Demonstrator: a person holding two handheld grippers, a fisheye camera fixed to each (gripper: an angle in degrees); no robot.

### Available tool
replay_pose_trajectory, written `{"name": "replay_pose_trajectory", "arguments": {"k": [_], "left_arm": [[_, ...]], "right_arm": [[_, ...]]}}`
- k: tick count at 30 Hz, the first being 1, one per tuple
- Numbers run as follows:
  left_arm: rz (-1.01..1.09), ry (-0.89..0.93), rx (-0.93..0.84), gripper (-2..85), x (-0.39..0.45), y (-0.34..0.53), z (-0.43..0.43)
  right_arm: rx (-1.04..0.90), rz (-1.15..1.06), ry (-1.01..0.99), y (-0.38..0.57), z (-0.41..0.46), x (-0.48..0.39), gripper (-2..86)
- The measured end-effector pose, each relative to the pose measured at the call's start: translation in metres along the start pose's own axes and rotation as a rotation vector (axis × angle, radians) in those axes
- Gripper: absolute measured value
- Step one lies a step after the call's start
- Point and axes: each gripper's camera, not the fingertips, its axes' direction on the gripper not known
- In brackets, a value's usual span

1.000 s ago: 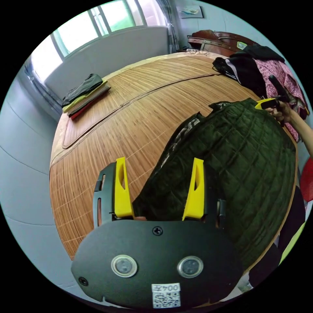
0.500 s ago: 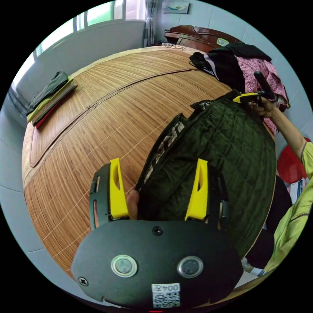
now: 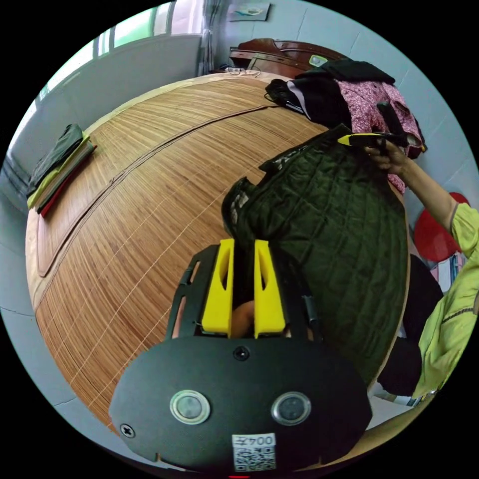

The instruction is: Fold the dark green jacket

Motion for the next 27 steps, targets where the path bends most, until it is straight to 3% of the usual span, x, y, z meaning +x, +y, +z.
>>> {"name": "replay_pose_trajectory", "arguments": {"k": [8,15,21,27], "left_arm": [[0.006,-0.198,0.122,1.5,0.036,0.033,-0.033],[0.010,-0.260,0.380,1.3,0.124,0.104,-0.130],[0.066,-0.014,0.515,1.7,0.264,0.223,-0.233],[0.019,0.263,0.433,3.4,0.410,0.352,-0.230]], "right_arm": [[0.086,-0.158,0.149,0.022,-0.017,-0.036,3.3],[0.195,-0.319,-0.031,0.071,-0.110,-0.089,3.1],[0.169,-0.428,-0.303,0.188,-0.221,-0.137,3.4],[0.006,-0.385,-0.444,0.361,-0.268,-0.154,5.2]]}}
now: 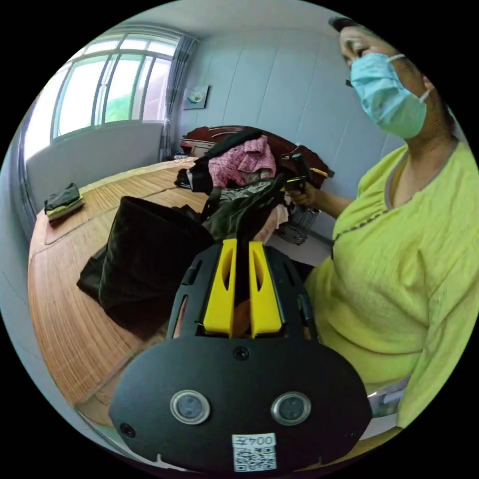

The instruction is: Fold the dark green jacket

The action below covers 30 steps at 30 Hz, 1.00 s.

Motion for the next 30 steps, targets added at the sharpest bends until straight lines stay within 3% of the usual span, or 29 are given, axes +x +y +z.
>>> {"name": "replay_pose_trajectory", "arguments": {"k": [3,5,7,11,13,18,20,27,30], "left_arm": [[-0.128,0.149,-0.073,5.2,0.028,0.060,0.015],[-0.212,0.186,-0.072,5.5,0.029,0.088,0.012],[-0.286,0.198,-0.031,5.8,0.019,0.103,-0.003],[-0.387,-0.069,0.147,5.1,-0.030,0.099,-0.033],[-0.445,-0.235,0.166,5.4,-0.066,0.086,-0.021],[-0.494,-0.651,-0.021,6.7,-0.173,0.029,0.065],[-0.574,-0.736,-0.086,8.0,-0.206,0.022,0.086],[-0.756,-0.559,0.002,20.5,-0.279,0.035,0.124],[-0.745,-0.554,-0.049,21.0,-0.282,0.030,0.141]], "right_arm": [[-0.060,0.171,-0.033,0.078,0.012,-0.008,8.4],[0.000,0.260,-0.028,0.111,0.009,-0.006,8.7],[0.189,0.372,0.052,0.132,-0.011,0.002,9.5],[0.404,0.486,0.230,0.110,-0.023,0.031,10.6],[0.347,0.524,0.327,0.060,0.006,0.068,11.1],[0.163,0.543,0.674,-0.054,0.094,0.143,12.1],[0.107,0.572,0.760,-0.089,0.119,0.176,12.6],[-0.057,0.715,0.639,-0.152,0.169,0.290,16.0],[-0.085,0.596,0.599,-0.168,0.185,0.284,11.4]]}}
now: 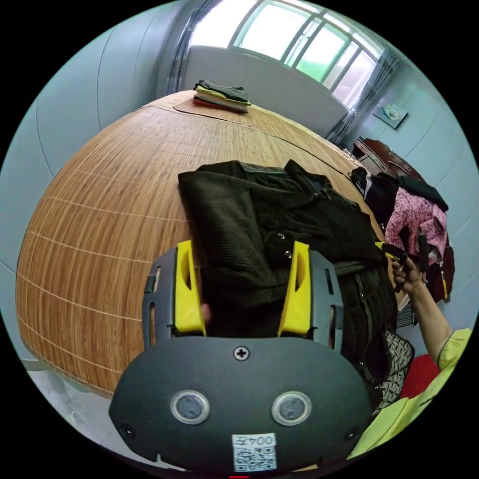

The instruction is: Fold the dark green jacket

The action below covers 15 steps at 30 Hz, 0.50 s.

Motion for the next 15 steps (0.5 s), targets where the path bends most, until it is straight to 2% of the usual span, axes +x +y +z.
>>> {"name": "replay_pose_trajectory", "arguments": {"k": [3,6,11,15], "left_arm": [[0.026,-0.066,-0.038,15.6,0.017,-0.009,0.008],[0.031,-0.127,-0.018,11.9,0.034,-0.024,0.016],[0.100,-0.220,0.037,10.3,0.062,-0.073,0.033],[0.109,-0.271,0.069,10.2,0.070,-0.140,0.062]], "right_arm": [[0.022,-0.088,0.104,-0.001,0.007,-0.022,5.9],[0.051,-0.056,0.095,-0.015,0.006,-0.021,4.1],[0.061,-0.062,0.164,-0.064,0.015,-0.026,3.7],[0.074,-0.093,0.258,-0.142,0.028,-0.032,3.8]]}}
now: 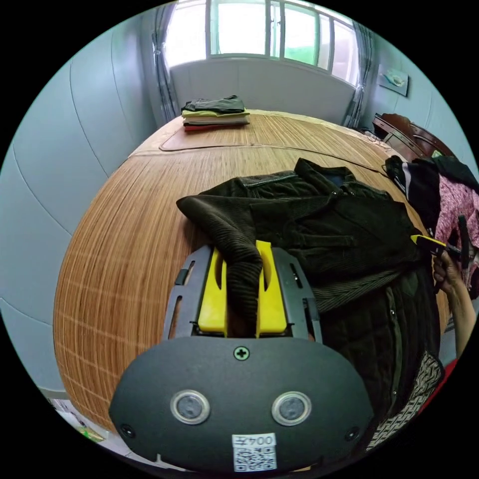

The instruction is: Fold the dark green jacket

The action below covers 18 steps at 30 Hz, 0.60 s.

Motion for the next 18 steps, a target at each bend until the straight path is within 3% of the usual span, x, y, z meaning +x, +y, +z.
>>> {"name": "replay_pose_trajectory", "arguments": {"k": [4,8,10,13,15,18], "left_arm": [[-0.048,-0.041,0.059,9.9,-0.001,-0.050,0.029],[-0.059,-0.069,0.054,8.7,0.005,-0.062,0.023],[-0.037,-0.025,0.099,7.6,0.009,-0.044,-0.002],[0.034,0.092,0.159,3.8,0.016,0.018,-0.063],[0.096,0.321,0.158,1.5,0.017,0.084,-0.108],[0.069,0.389,0.098,0.7,0.016,0.169,-0.152]], "right_arm": [[0.059,0.025,0.121,-0.087,0.018,0.006,4.7],[0.165,0.104,0.209,-0.109,-0.017,0.015,2.0],[0.227,-0.023,0.068,-0.073,-0.059,0.009,0.4],[0.125,-0.195,-0.131,0.006,-0.089,-0.005,0.7],[0.028,-0.204,-0.235,0.056,-0.095,-0.006,2.5],[-0.097,-0.104,-0.477,0.117,-0.099,0.014,9.1]]}}
